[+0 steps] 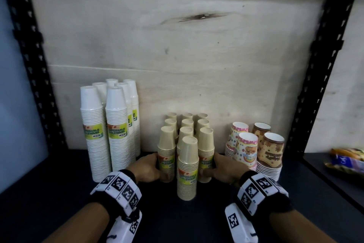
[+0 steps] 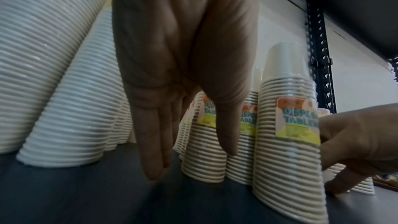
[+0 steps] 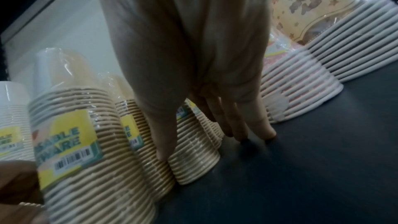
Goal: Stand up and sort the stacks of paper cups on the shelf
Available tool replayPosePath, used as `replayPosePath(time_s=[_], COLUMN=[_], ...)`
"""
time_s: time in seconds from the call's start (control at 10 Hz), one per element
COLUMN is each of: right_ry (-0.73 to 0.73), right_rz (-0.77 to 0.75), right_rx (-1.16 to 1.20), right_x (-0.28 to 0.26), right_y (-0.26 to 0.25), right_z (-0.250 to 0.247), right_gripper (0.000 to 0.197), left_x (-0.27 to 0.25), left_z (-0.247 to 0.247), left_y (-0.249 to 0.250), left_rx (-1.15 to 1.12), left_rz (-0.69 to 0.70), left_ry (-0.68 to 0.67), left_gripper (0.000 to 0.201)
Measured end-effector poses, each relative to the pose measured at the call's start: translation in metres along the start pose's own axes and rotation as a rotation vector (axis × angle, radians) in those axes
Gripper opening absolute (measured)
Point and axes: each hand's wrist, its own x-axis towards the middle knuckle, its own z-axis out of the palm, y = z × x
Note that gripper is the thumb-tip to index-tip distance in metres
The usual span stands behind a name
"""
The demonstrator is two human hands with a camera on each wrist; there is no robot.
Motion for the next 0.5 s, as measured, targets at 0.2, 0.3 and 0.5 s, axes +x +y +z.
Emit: replayPosePath(time_s=[0.2, 0.3, 0.5], right_ry=[0.017, 0.025, 0.013], right_rz=[0.047, 0.082, 0.084], right_rx=[-0.07, -0.131, -0.168], right_x=[0.001, -0.004, -0.022], right_y=[0.008, 0.013, 0.015], right_z=[0.006, 0.006, 0.002], right_gripper=[0.065, 0.068, 0.062], left_x=[-0.016, -0.028, -0.042], left_z=[-0.004, -0.012, -0.022], left_y=[0.005, 0.009, 0.005], left_rx=[0.125, 0.149, 0.087], left_rz=[-0.016, -0.011, -0.057], left_ry=[-0.017, -0.004, 0.091], left_gripper=[0.063, 0.066, 0.077])
